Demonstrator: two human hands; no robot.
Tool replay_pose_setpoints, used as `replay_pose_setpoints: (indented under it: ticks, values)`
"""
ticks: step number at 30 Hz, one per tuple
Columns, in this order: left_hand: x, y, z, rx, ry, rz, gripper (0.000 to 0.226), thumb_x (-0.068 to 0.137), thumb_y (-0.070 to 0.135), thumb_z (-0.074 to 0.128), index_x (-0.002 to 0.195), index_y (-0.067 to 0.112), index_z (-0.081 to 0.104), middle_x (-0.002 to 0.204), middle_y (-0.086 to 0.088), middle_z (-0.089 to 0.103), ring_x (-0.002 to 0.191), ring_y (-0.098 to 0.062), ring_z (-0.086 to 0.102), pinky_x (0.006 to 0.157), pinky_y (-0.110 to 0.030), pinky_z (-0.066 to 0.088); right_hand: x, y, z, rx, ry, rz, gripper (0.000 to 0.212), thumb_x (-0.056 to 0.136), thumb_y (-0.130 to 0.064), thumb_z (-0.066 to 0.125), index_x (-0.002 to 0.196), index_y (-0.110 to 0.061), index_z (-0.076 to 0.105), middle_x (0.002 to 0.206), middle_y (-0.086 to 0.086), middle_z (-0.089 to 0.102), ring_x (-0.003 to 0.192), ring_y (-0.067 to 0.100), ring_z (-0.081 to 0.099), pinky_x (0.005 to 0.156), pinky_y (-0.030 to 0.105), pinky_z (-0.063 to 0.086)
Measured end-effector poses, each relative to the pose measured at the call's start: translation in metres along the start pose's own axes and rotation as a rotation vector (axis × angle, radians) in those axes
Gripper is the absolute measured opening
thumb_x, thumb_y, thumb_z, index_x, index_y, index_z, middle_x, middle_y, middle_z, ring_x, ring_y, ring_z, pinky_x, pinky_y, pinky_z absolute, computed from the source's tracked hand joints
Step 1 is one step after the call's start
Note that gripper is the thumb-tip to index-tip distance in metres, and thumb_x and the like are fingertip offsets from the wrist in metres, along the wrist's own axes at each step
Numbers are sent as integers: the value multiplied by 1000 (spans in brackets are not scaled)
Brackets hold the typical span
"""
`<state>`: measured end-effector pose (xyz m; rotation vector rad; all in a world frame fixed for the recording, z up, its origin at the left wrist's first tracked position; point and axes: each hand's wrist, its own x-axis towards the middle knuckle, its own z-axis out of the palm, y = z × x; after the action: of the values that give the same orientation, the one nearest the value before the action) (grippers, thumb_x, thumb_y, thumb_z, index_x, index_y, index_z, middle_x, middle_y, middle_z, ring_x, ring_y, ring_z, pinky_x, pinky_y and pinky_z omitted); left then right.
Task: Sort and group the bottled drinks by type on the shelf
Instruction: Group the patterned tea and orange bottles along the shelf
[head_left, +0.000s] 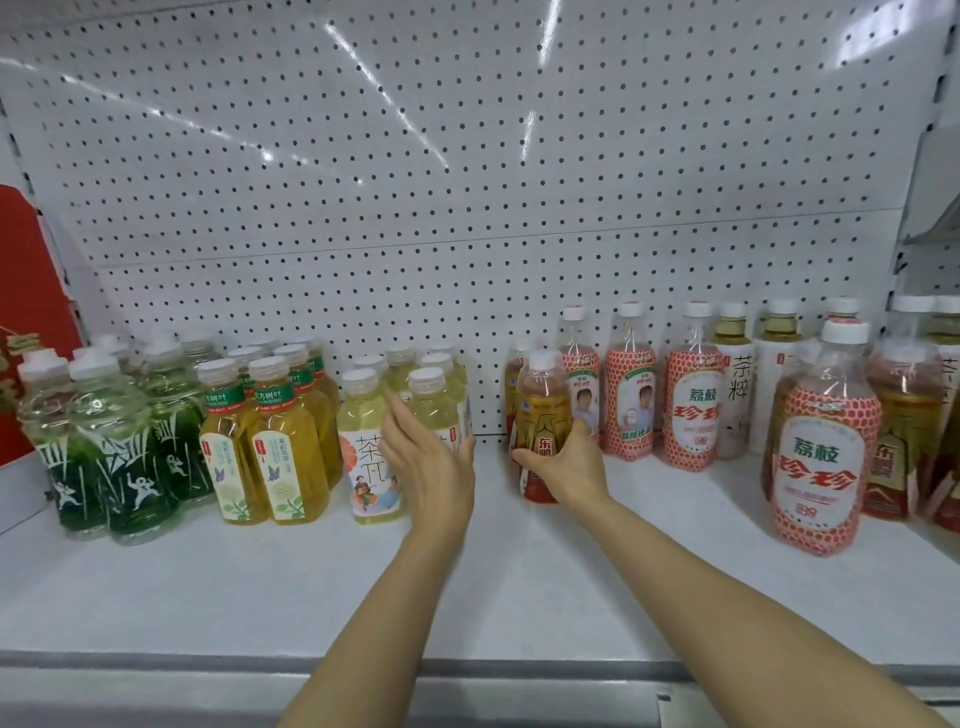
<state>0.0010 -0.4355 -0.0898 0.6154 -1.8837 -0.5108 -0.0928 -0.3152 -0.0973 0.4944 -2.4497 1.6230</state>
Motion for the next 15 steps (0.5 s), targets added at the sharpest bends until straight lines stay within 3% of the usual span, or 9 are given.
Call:
replay_pose_setpoints:
  ticks: [3, 5, 7, 9, 12, 15]
  values:
    - [5, -1, -11, 189, -31, 393, 118, 73, 39, 81, 156, 6, 4, 162, -18, 12, 150, -36, 10, 122, -44, 9, 2, 1, 2, -9, -8, -2, 79, 64, -42, 85, 125, -12, 43, 115, 6, 63, 102, 24, 62, 86, 41, 53]
    - [15, 5, -22, 482, -270, 714, 120, 73, 52, 77, 157, 9, 5, 166, -13, 4, 153, -32, -4, 123, -46, -4, 3, 1, 2, -13, 2, -7, 80, 64, -43, 85, 125, -11, 44, 115, 6, 63, 103, 25, 62, 87, 41, 53]
    - [22, 11, -23, 940, -539, 930, 106, 82, 58, 65, 157, 8, 8, 166, -14, -1, 152, -31, -11, 119, -54, -15, 3, -1, 2, -20, 7, -4, 82, 63, -43, 85, 126, -10, 43, 117, 7, 63, 104, 25, 62, 88, 40, 52]
    - [26, 12, -14, 1306, -668, 1014, 81, 94, 52, 50, 157, 12, 19, 165, -15, 4, 152, -34, -10, 108, -65, -25, 2, -3, 2, -20, 3, 4, 87, 63, -41, 86, 131, -10, 41, 119, 6, 63, 106, 24, 62, 88, 38, 52]
    - [27, 10, -2, 1557, -692, 998, 69, 97, 52, 44, 154, 17, 30, 163, -15, 18, 151, -41, -4, 83, -74, -38, 0, -4, 0, -5, -6, 6, 88, 64, -38, 86, 135, -12, 39, 120, 3, 62, 106, 21, 61, 86, 32, 50]
    - [27, 6, 0, 1637, -671, 1056, 70, 96, 53, 44, 155, 18, 30, 163, -16, 18, 150, -43, -2, 87, -77, -33, -1, -4, -3, -13, -7, 25, 84, 64, -37, 87, 130, -12, 43, 119, 4, 62, 106, 21, 61, 85, 30, 49]
